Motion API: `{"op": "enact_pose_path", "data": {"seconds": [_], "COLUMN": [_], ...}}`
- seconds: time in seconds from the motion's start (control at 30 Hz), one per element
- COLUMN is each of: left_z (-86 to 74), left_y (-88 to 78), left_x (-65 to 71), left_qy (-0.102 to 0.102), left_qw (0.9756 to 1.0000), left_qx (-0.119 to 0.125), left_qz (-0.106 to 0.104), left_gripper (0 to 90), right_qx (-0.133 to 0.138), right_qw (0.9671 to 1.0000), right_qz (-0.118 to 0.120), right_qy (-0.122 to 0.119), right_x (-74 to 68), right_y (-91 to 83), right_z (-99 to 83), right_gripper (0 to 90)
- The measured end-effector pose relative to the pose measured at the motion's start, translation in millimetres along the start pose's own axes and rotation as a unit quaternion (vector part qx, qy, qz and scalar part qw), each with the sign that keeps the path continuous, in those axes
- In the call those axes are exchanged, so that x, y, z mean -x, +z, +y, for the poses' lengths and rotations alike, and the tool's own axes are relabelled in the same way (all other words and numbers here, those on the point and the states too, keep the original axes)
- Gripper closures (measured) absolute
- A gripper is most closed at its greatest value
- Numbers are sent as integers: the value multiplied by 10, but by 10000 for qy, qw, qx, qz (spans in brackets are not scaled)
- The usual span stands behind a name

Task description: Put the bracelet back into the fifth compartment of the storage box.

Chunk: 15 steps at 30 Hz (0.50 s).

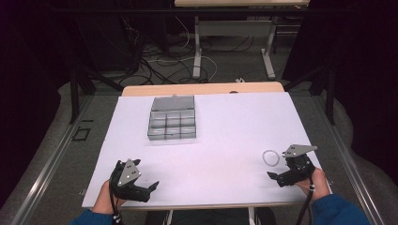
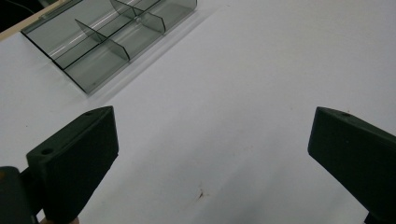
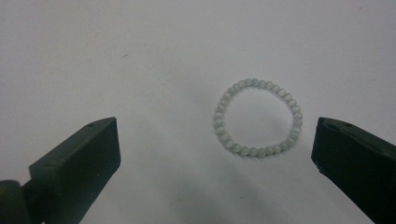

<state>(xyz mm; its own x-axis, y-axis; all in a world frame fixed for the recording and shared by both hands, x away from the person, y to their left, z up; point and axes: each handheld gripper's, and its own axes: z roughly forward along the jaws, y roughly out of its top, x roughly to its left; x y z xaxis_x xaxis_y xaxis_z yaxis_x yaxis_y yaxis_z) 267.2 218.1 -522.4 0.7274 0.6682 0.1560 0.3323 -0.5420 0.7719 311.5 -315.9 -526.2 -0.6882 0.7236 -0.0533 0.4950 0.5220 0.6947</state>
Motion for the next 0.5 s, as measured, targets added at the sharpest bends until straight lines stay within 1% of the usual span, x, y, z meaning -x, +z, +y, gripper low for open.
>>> {"op": "enact_pose_path", "data": {"seconds": [0.07, 0.17, 0.27, 0.3, 0.37, 0.5], "left_z": [1, 2, 1, 1, 2, 2], "left_y": [2, 3, 3, 3, 4, 5], "left_x": [0, -1, -3, -2, -1, -1], "left_qy": [10, 28, 27, 28, 31, 35], "left_qw": [10000, 10000, 10000, 10000, 10000, 10000], "left_qx": [-8, -27, -29, -28, -28, -34], "left_qz": [-6, -9, -8, -9, -12, -16], "left_gripper": [14, 13, 13, 13, 12, 13], "right_qx": [-34, -50, -124, -162, -269, -255], "right_qw": [10000, 9999, 9998, 9996, 9993, 9994], "right_qz": [-4, 66, 113, 134, 171, 178], "right_qy": [27, 108, 115, 191, 181, 165], "right_x": [8, 38, 72, 70, 88, 105], "right_y": [2, 44, 86, 105, 139, 164], "right_z": [3, 8, 20, 23, 33, 39], "right_gripper": [6, 5, 1, 0, 0, 0]}}
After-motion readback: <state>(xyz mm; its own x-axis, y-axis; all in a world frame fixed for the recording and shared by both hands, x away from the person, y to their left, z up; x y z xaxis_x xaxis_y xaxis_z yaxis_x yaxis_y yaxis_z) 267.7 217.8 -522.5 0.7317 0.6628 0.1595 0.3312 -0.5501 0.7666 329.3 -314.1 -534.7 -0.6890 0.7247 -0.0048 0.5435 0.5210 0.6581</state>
